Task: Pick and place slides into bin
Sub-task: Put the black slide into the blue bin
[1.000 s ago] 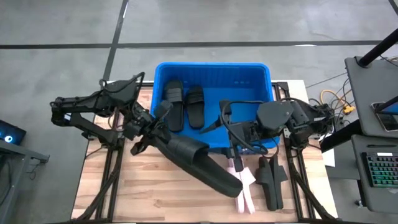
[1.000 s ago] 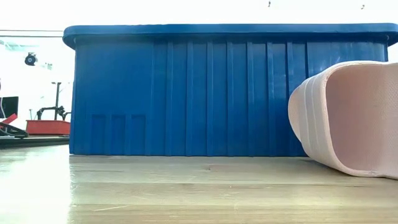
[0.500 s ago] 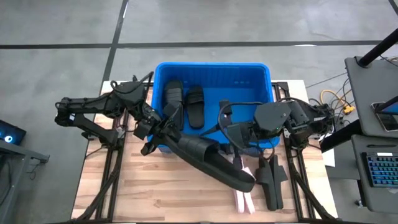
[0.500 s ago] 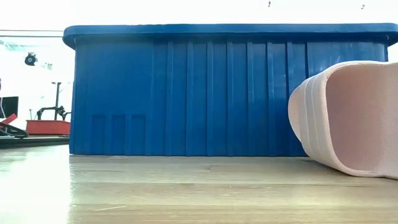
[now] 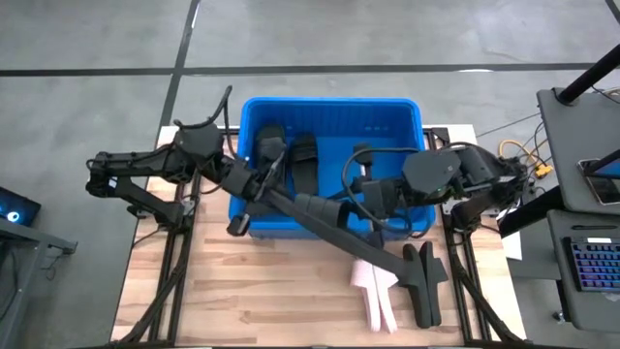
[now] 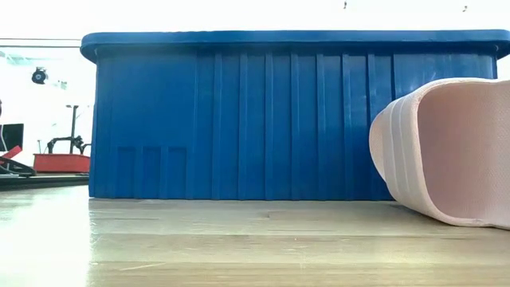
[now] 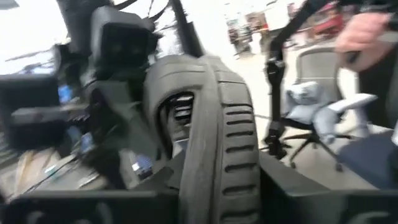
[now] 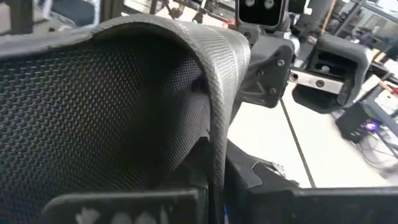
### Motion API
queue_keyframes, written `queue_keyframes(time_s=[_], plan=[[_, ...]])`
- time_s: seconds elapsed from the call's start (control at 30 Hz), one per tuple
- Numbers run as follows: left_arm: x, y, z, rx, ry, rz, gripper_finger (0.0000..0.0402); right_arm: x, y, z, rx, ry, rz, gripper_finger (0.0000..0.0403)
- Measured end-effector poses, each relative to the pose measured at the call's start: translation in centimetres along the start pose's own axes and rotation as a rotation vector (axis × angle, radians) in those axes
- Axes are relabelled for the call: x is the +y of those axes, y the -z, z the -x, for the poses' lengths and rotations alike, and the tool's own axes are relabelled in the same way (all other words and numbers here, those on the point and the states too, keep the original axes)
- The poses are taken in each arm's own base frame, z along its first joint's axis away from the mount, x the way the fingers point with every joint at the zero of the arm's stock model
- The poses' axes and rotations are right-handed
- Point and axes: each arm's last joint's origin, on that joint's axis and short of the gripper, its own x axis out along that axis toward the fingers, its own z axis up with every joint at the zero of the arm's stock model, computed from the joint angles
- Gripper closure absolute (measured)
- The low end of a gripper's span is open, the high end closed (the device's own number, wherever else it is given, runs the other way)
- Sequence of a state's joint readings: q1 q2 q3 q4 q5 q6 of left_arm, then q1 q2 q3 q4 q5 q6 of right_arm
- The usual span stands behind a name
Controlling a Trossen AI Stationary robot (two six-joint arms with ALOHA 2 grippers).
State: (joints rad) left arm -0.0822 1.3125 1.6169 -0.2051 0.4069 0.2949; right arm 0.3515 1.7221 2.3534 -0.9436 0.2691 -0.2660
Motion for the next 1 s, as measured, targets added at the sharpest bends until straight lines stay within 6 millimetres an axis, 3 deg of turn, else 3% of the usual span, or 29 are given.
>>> queue_keyframes(time_s=[0.2,0.43,0.7,0.83,1.0], plan=[[0.4,0.1,0.8,0.110,-0.245,0.010,0.0191,-0.5,0.4,1.3,0.055,0.048,-0.013,0.0393],[0.0,-0.9,4.0,0.222,-0.350,0.042,0.0089,-0.6,2.1,1.5,0.240,0.155,-0.051,0.0394],[-0.8,-3.1,8.1,0.122,-0.501,0.317,0.0073,-3.2,3.3,-0.1,0.313,0.336,-0.073,0.0392],[-0.6,-4.3,9.5,0.023,-0.657,0.371,0.0073,-5.8,4.9,-1.7,0.382,0.426,-0.123,0.0392],[-0.6,-4.3,10.0,0.035,-0.734,0.373,0.0072,-9.2,7.9,-3.9,0.511,0.523,-0.167,0.0391]])
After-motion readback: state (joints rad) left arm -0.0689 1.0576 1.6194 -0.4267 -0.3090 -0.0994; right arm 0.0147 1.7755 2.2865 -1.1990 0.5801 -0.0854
